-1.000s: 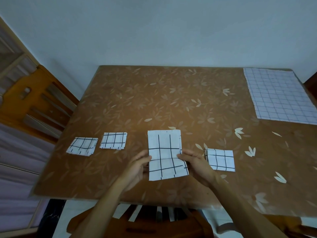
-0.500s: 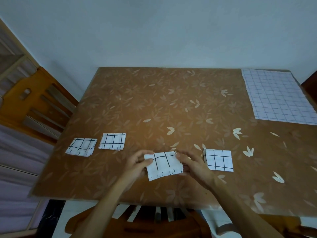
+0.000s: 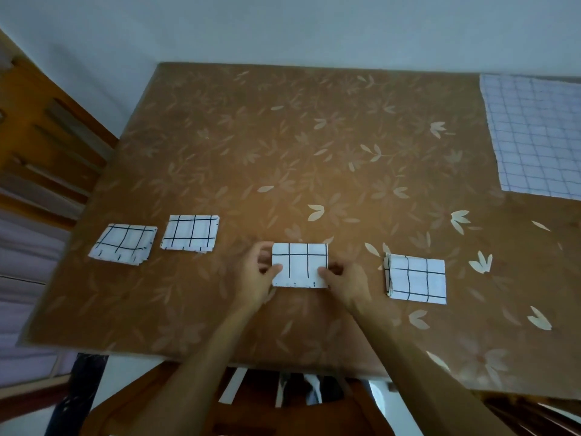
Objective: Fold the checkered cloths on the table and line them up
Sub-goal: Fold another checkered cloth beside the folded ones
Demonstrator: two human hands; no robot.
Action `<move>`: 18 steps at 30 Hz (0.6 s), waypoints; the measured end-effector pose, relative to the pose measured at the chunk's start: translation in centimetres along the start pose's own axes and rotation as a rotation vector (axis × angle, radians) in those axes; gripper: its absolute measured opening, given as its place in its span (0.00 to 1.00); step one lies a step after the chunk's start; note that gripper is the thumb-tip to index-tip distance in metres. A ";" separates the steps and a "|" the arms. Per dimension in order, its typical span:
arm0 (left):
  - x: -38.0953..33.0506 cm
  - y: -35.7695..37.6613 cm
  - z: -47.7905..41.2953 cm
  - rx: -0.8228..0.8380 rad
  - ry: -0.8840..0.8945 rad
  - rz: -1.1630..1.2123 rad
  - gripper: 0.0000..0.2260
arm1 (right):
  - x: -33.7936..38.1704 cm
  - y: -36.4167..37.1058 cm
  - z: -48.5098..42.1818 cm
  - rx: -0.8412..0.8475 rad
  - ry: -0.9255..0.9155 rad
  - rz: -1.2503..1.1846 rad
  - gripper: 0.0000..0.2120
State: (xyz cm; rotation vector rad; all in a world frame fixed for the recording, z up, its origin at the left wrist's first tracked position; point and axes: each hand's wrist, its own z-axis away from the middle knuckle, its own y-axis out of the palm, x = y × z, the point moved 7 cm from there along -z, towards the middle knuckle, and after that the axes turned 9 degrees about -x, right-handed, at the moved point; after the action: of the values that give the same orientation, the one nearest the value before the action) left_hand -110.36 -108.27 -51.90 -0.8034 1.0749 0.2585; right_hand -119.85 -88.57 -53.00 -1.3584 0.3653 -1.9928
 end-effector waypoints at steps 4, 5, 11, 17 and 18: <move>-0.7 2.3 -1.3 -0.099 0.325 -0.340 0.18 | 0.8 0.5 -1.7 -0.159 -0.157 0.201 0.17; -0.8 2.9 -1.1 -0.109 0.388 -0.459 0.19 | 0.9 0.3 -1.7 -0.242 -0.212 0.243 0.21; 0.3 6.7 0.3 0.041 0.824 -0.790 0.21 | 2.4 2.8 -0.5 -0.255 -0.696 0.507 0.27; 1.4 6.3 -0.4 0.128 0.778 -0.721 0.23 | 1.3 7.5 -0.8 0.057 -0.772 0.607 0.29; 1.4 6.2 -0.3 0.131 0.787 -0.725 0.23 | 0.9 7.4 -1.0 0.038 -0.765 0.651 0.30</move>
State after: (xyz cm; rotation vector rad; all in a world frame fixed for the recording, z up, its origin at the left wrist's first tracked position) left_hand -113.32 -104.44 -55.96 -1.1540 1.4145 -0.7963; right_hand -118.12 -94.72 -57.01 -1.5965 0.3392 -0.8708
